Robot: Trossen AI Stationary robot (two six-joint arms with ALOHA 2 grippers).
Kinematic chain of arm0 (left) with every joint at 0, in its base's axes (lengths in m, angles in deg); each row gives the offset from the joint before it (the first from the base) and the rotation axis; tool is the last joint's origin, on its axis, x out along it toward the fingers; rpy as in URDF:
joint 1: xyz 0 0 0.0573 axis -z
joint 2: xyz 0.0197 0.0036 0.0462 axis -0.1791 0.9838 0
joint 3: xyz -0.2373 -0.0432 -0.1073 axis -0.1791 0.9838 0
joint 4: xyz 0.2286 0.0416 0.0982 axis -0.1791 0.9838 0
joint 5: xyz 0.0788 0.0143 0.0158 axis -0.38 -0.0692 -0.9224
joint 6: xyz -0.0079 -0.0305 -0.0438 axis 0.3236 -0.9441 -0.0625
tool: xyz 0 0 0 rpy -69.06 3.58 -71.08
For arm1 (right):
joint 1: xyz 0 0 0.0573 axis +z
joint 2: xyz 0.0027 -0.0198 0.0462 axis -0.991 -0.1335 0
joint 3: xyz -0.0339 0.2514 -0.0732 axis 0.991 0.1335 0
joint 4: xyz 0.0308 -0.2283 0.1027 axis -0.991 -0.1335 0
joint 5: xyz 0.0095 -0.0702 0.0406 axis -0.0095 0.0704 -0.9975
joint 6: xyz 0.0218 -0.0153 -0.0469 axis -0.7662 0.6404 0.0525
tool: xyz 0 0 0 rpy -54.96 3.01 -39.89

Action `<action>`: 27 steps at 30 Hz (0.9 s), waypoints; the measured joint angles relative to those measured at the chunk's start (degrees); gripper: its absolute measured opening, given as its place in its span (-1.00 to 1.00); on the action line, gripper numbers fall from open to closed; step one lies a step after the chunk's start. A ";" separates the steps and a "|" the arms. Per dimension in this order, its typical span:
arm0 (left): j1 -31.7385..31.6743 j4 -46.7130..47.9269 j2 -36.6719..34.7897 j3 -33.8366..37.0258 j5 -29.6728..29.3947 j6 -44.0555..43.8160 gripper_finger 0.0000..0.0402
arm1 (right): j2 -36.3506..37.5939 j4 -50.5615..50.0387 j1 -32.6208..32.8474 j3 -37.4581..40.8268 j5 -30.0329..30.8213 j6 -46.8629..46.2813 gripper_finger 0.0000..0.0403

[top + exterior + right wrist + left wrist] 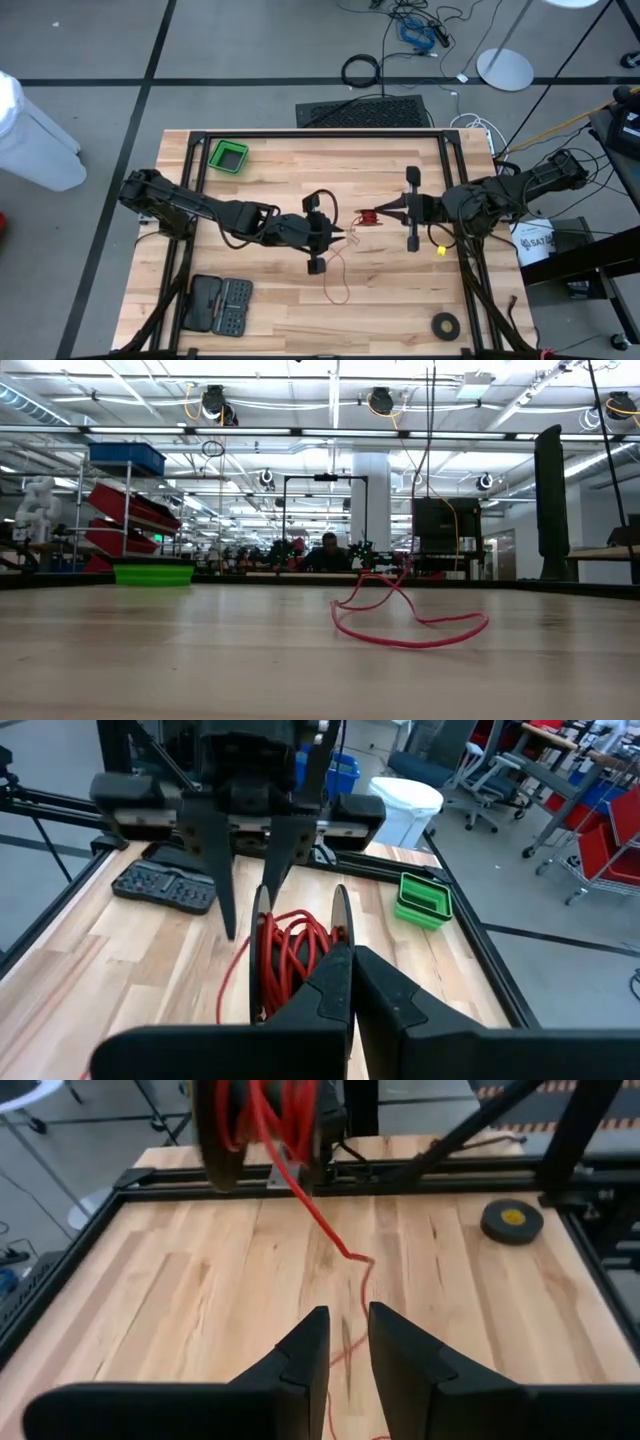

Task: Coil cords
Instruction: Coil the red wire into the spool

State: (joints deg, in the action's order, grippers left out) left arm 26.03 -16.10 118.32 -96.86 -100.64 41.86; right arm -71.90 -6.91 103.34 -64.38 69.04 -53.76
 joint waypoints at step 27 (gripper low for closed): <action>4.64 -20.08 2.18 0.02 -15.51 15.85 -0.60 | -0.02 0.00 -0.02 0.00 0.00 -0.06 -1.00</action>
State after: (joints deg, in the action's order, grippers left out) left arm 30.67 -36.18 120.50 -96.84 -116.15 57.71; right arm -71.92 -6.91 103.32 -64.38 69.04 -53.82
